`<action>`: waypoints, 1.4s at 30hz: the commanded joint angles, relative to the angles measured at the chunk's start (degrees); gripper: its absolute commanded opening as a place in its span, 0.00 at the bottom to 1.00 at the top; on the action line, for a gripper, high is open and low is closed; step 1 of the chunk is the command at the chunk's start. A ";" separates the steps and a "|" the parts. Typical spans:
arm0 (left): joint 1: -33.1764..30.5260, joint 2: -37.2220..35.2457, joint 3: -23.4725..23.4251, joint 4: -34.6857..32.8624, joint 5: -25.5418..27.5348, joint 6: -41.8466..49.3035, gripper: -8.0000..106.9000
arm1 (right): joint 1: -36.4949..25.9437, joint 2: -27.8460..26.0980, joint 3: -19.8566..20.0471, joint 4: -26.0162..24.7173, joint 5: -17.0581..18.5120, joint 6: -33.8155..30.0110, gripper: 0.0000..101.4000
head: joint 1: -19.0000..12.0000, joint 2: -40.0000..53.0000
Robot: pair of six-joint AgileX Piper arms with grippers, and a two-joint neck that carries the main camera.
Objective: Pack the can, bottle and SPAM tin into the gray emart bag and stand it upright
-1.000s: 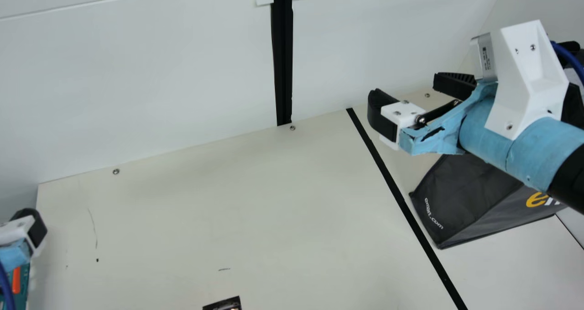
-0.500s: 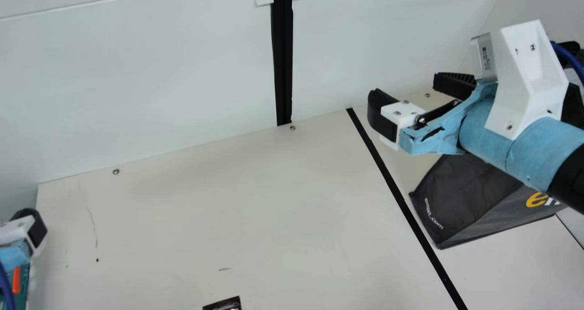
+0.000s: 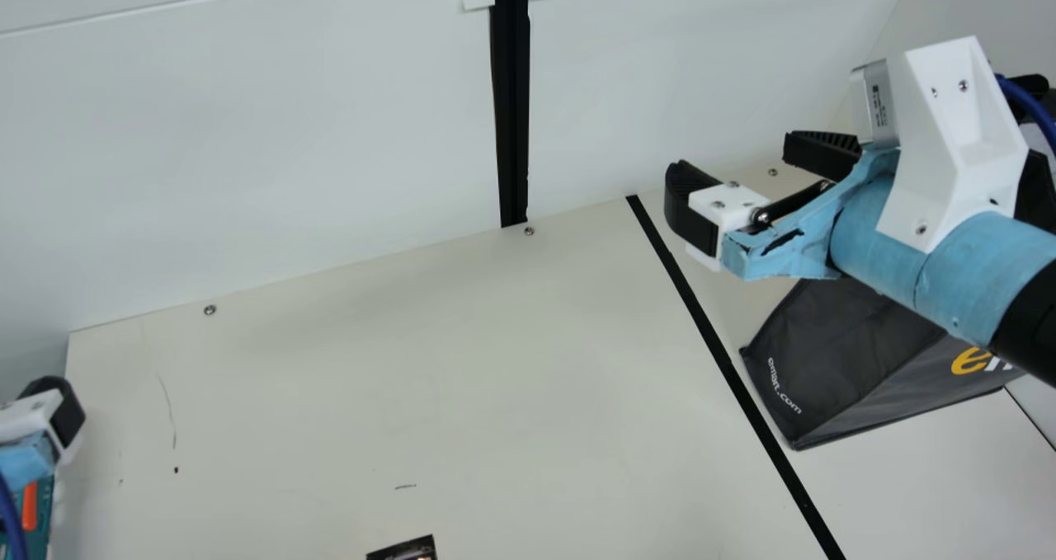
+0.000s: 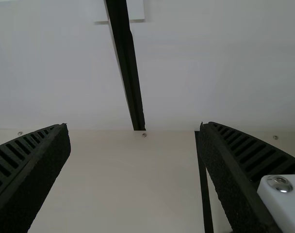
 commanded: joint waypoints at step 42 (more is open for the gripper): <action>0.00 0.00 0.00 0.00 0.00 0.00 0.85 | 0.00 0.00 0.00 0.00 0.00 0.00 0.94 | -1.30 -0.14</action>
